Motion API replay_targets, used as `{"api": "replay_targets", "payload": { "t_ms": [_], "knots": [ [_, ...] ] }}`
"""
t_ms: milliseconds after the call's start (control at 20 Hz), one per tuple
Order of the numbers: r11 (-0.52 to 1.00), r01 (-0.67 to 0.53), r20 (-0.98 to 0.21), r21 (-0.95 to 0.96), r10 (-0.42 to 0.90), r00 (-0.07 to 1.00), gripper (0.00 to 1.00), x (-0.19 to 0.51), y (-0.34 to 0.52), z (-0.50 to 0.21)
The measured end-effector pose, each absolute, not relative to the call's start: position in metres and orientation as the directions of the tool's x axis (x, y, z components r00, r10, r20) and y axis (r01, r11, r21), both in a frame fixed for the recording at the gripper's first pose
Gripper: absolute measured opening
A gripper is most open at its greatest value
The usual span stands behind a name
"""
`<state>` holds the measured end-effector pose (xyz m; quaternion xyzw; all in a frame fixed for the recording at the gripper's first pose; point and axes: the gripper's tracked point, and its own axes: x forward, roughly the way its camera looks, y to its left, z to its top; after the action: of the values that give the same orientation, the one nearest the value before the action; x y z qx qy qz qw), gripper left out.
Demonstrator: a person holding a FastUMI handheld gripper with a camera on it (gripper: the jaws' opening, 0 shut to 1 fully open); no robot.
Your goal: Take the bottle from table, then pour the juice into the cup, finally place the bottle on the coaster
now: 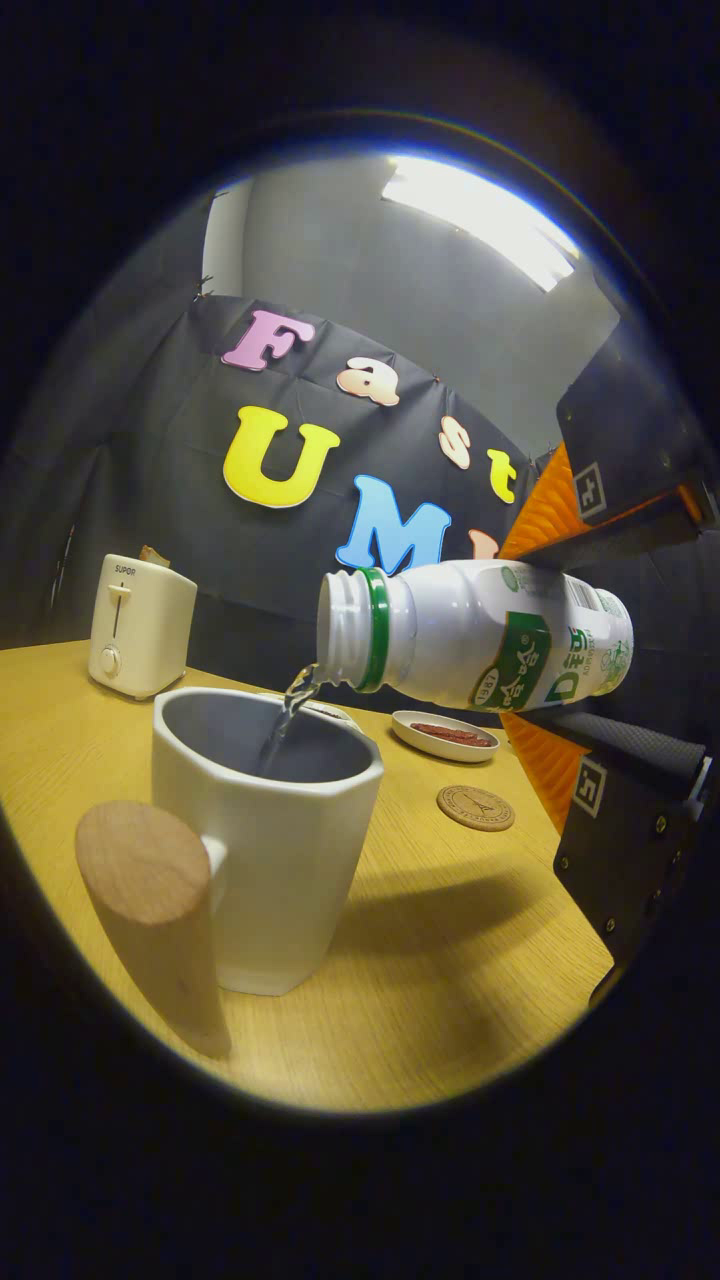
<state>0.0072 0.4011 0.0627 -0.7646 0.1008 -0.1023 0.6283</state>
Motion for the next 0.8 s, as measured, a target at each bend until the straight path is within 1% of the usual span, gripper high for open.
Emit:
{"api": "replay_targets", "payload": {
  "t_ms": [800],
  "knots": [
    [-0.212,-0.021,0.041,-0.977,-0.280,0.959,0.71,0.0062,0.4034,0.0652]
  ]
}}
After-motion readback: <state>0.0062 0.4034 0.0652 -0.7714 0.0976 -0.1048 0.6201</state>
